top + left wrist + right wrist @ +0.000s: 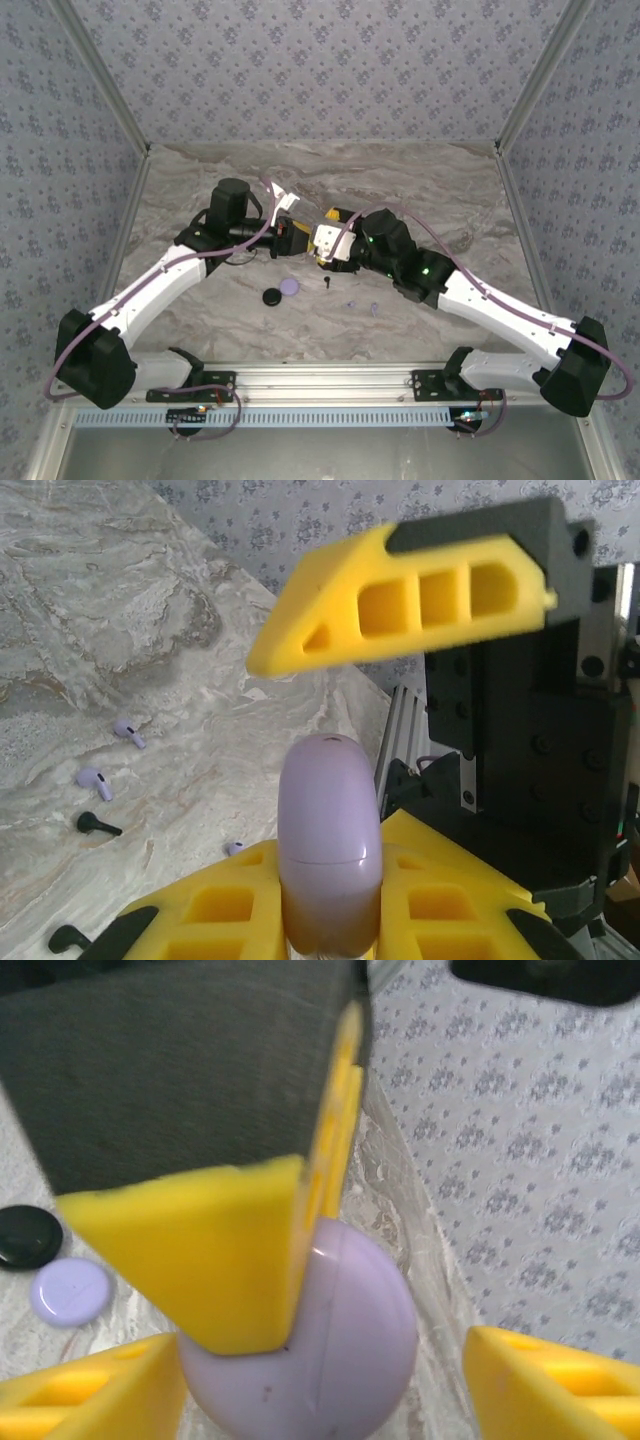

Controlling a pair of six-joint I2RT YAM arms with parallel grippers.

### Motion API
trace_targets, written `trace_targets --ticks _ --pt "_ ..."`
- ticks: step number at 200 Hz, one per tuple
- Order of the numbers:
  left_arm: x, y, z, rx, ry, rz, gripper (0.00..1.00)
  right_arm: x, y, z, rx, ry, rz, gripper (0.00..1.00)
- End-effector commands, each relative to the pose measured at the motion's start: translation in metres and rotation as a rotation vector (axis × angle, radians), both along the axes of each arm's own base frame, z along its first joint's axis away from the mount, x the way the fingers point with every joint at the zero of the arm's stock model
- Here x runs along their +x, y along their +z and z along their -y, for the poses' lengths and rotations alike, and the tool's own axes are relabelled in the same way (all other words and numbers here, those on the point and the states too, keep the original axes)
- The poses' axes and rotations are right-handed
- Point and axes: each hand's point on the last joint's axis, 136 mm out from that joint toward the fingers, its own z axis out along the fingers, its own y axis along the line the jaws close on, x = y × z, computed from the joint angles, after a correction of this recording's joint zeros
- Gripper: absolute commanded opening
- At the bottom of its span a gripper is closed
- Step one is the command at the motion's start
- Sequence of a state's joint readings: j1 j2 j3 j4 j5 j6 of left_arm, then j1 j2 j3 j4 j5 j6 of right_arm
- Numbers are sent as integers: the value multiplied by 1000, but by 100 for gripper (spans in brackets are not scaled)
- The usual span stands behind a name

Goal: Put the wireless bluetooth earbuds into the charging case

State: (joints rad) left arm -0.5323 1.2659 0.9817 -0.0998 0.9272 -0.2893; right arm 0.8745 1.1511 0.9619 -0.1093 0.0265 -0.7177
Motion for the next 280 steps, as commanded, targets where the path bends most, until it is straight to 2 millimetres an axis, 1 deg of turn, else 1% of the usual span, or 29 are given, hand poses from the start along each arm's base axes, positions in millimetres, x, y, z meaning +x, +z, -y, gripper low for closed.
trace_targets --ticks 1,10,23,36,56,76,87,99,117,153,169,192,214,242,280 --pt "4 19 1 -33 14 102 16 -4 24 10 88 -8 -37 85" --pt "7 22 0 -35 38 136 15 -9 25 14 118 -1 -67 91" --pt "10 29 -3 -51 72 198 13 -16 31 22 183 13 -100 100" --pt "12 38 -6 -77 107 282 12 -24 36 29 254 36 -142 100" --pt "14 45 -10 -84 164 429 10 -33 46 38 367 53 -190 100" --pt "9 50 -10 -102 191 584 6 -42 52 42 476 97 -219 100" --pt "5 54 -10 -118 200 650 3 -43 56 44 549 98 -230 100" --pt "-1 57 -8 -132 191 702 2 -42 62 46 618 95 -239 100" --pt "-11 58 -1 -126 151 754 0 -40 66 46 664 89 -258 100" --pt "-25 55 9 -105 85 794 0 -31 71 48 681 54 -252 100" --pt "-28 55 12 -109 70 809 0 -26 73 46 679 52 -260 96" --pt "-31 54 14 -106 57 812 0 -20 72 44 658 43 -272 90" --pt "-33 55 15 -109 43 814 0 -12 69 43 647 25 -276 88" --pt "-34 52 17 -104 32 806 0 -4 71 44 649 13 -275 85" --pt "-34 49 18 -99 26 803 0 5 75 48 652 -7 -277 84"
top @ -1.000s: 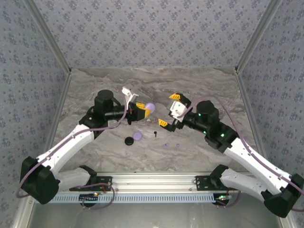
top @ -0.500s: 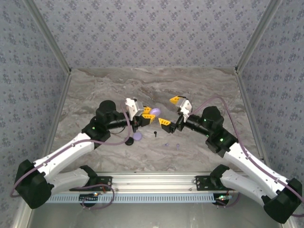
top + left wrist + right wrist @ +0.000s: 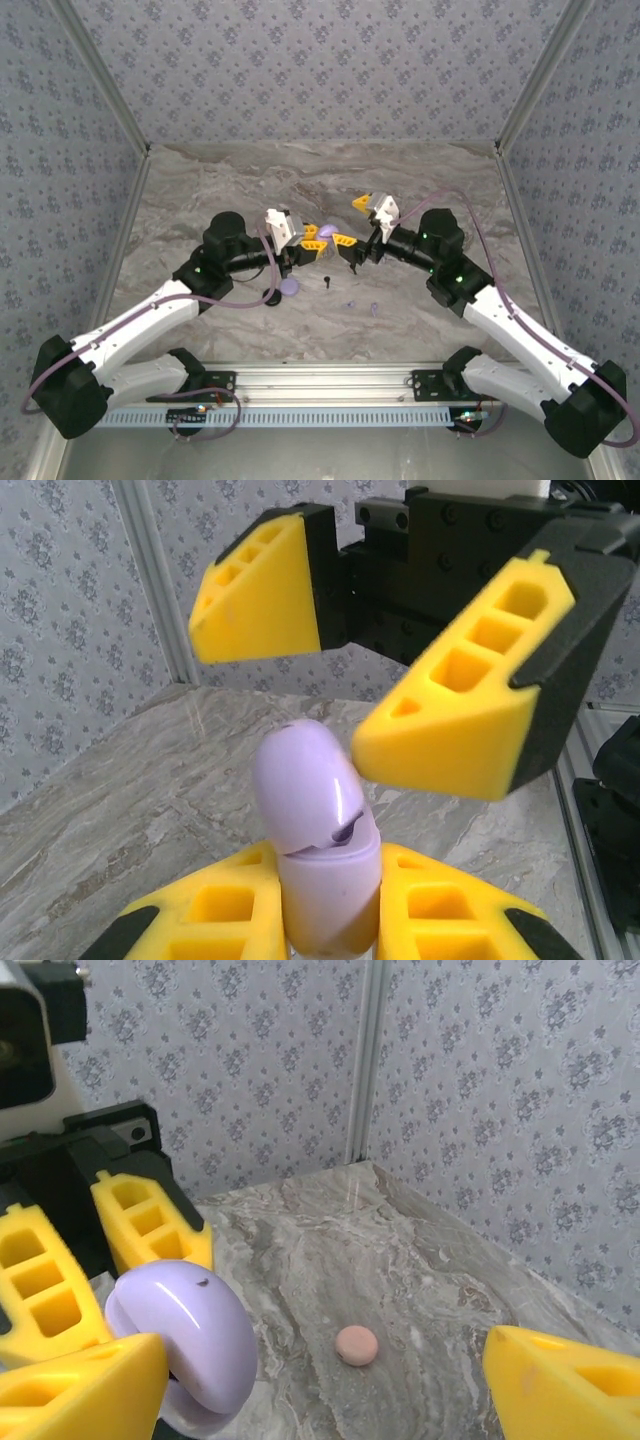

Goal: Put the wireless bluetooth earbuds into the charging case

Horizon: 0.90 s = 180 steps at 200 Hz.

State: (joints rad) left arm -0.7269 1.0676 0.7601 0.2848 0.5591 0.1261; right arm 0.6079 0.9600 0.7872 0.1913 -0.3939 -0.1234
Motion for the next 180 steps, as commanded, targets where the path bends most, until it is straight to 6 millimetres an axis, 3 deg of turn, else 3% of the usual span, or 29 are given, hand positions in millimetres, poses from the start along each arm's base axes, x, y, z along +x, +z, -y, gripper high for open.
trace_targets --ticks 1,44,96,122,180 --pt "-12 19 6 -24 -64 55 0 9 19 5 27 -30 19 84" --pt "-9 15 6 -13 -46 50 0 7 23 8 27 -20 13 85" --pt "-1 6 -1 13 20 47 0 -1 24 33 45 -84 -27 87" --pt "-4 7 -8 -1 41 69 0 11 1 55 10 -226 -145 88" --pt "-11 15 -19 -33 64 98 0 32 -80 75 -120 -384 -581 84"
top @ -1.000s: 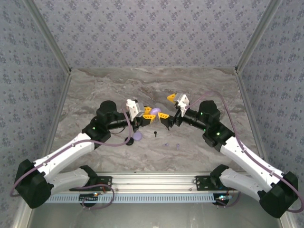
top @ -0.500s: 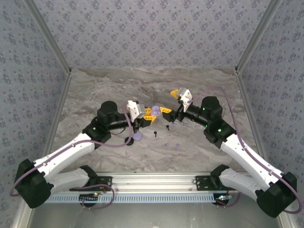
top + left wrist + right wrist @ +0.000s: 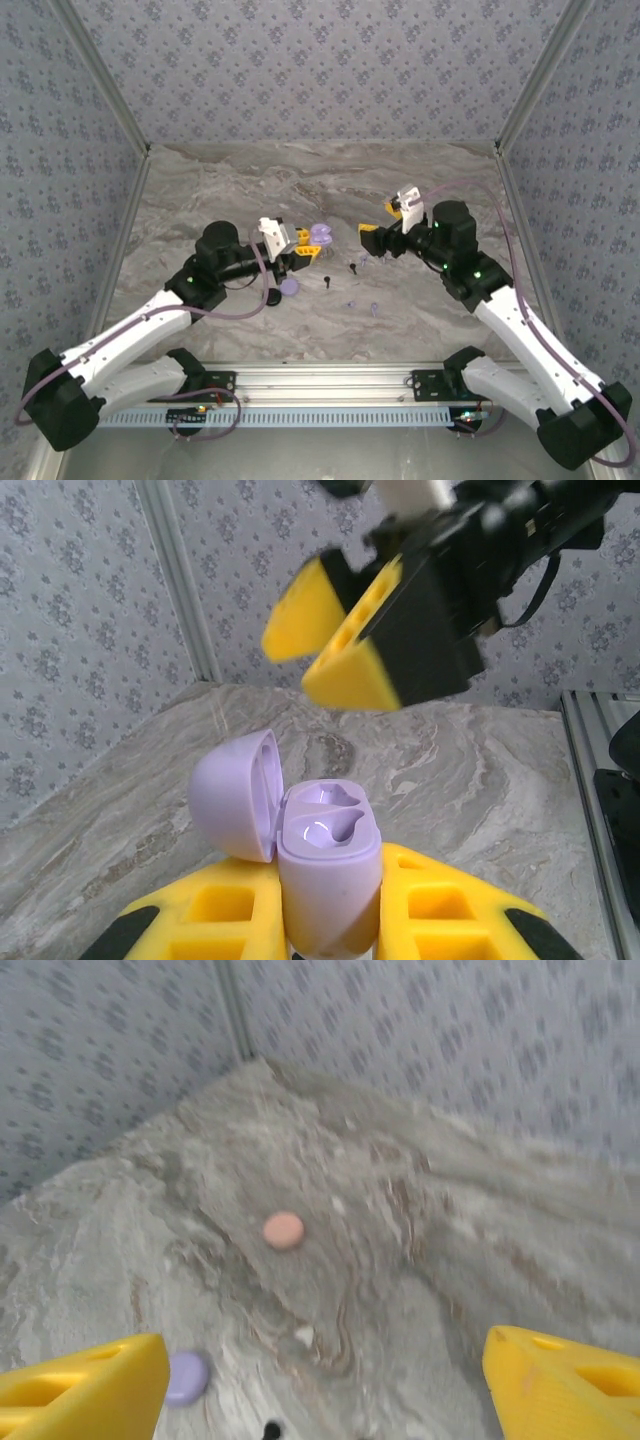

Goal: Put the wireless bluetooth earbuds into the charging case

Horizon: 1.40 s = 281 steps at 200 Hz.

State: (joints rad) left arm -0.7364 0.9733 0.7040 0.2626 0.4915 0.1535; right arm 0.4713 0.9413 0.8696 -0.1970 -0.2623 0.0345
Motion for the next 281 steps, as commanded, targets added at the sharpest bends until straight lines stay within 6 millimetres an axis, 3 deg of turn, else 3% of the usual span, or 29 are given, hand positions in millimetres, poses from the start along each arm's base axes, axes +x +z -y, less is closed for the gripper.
trace_targets --ticks 1,21,55,84,125,189,217,225,281 --pt "-4 15 -4 -34 9 57 0 3 -36 13 -31 -93 -240 84" --pt "-6 17 -6 -39 12 62 0 10 -67 21 -88 -150 -394 84" --pt "-6 18 -9 -41 23 65 0 18 -122 39 -186 -241 -640 75" --pt "-6 17 -10 -36 31 61 0 28 -163 52 -236 -311 -759 68" --pt "-6 14 -10 -30 34 53 0 42 -204 65 -356 -366 -862 59" --pt "-6 11 -11 -26 36 42 0 64 -238 62 -395 -396 -924 47" --pt "-5 10 -11 -24 42 42 0 63 -253 62 -411 -400 -956 45" --pt "-4 9 -12 -21 47 41 0 73 -246 58 -401 -400 -933 44" --pt "-3 8 -14 -18 62 35 0 74 -261 54 -431 -398 -961 38"
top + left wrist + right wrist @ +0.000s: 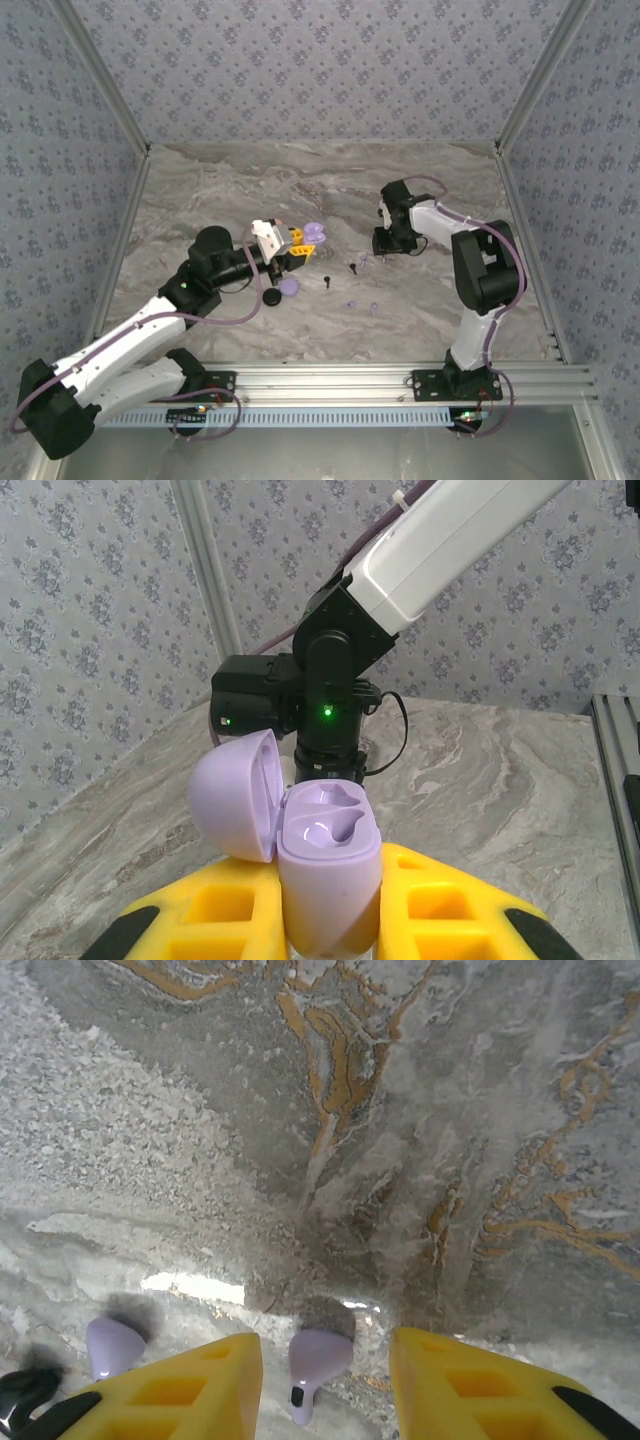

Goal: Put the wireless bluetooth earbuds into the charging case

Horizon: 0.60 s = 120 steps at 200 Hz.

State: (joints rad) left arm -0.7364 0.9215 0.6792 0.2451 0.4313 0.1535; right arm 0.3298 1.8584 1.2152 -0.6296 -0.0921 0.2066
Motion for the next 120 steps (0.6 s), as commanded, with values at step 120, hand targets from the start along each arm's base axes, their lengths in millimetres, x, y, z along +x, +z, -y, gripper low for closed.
trace_targets --ticks 120 --pt "-3 5 -7 -7 28 23 0 -14 -16 3 -98 7 -77 29"
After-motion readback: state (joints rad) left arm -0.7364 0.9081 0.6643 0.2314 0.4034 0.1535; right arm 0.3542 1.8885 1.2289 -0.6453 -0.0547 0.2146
